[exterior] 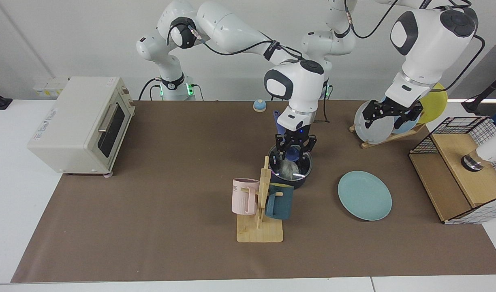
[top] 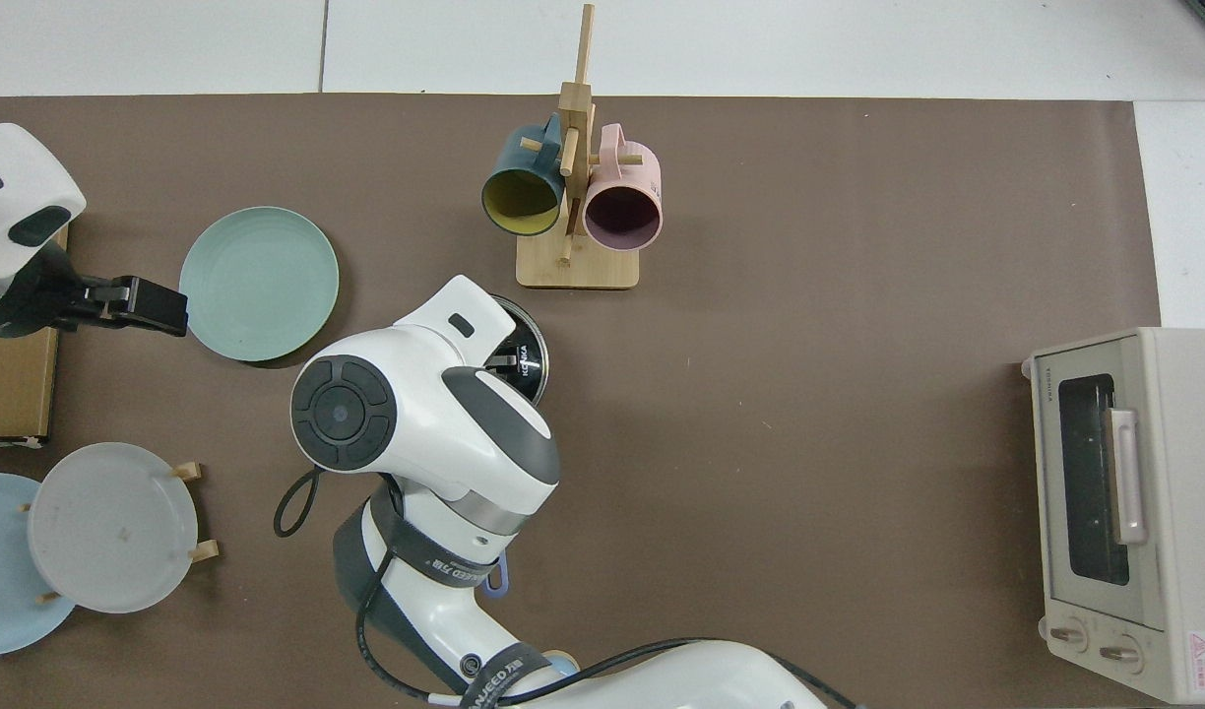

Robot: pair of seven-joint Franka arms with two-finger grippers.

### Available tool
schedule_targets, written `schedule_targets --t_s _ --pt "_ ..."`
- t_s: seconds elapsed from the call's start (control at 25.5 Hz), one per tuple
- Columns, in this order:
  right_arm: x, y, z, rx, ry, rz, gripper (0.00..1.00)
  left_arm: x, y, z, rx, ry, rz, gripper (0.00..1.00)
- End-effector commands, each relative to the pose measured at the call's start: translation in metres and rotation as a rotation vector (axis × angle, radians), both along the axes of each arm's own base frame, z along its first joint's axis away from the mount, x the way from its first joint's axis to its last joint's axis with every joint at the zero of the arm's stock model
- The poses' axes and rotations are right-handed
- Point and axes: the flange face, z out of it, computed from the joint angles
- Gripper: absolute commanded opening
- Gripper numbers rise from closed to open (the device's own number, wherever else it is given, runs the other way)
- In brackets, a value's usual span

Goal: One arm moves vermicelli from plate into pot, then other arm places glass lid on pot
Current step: 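Carry the glass lid over the pot and lower it on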

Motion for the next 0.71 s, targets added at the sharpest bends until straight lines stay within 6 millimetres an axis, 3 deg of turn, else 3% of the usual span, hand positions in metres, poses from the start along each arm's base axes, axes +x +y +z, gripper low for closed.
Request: schedule_targets --t_s 0.0,0.04,0.12,0.16,0.24,0.43,0.59,0.67 --pt "0.003 0.004 -0.004 -0.011 -0.017 0.03 0.05 -0.004 0.0 0.004 0.0 -0.003 0.009 1.0" --pt "0.003 0.004 -0.004 -0.011 -0.015 0.029 0.26 -0.004 0.0 0.004 0.0 -0.003 0.009 1.0" --pt "0.005 0.003 -0.003 -0.005 -0.017 0.018 0.89 -0.004 -0.001 0.004 0.002 -0.005 0.007 1.0" --pt "0.004 0.003 -0.001 -0.003 -0.017 0.017 1.0 -0.004 -0.001 0.004 0.002 -0.005 0.007 1.0" --pt "0.005 0.0 -0.002 -0.005 -0.003 0.01 1.0 -0.004 -0.001 0.004 0.002 -0.005 0.007 1.0" --pt "0.005 -0.019 0.046 0.024 0.008 -0.028 1.0 -0.004 -0.002 0.006 0.002 -0.008 0.004 1.0" --pt "0.021 -0.064 0.094 0.079 0.012 -0.087 1.0 -0.005 -0.002 0.007 0.001 -0.009 0.006 1.0" --pt "0.026 -0.086 0.108 0.078 0.012 -0.105 1.0 -0.005 -0.002 0.007 0.001 -0.009 0.003 1.0"
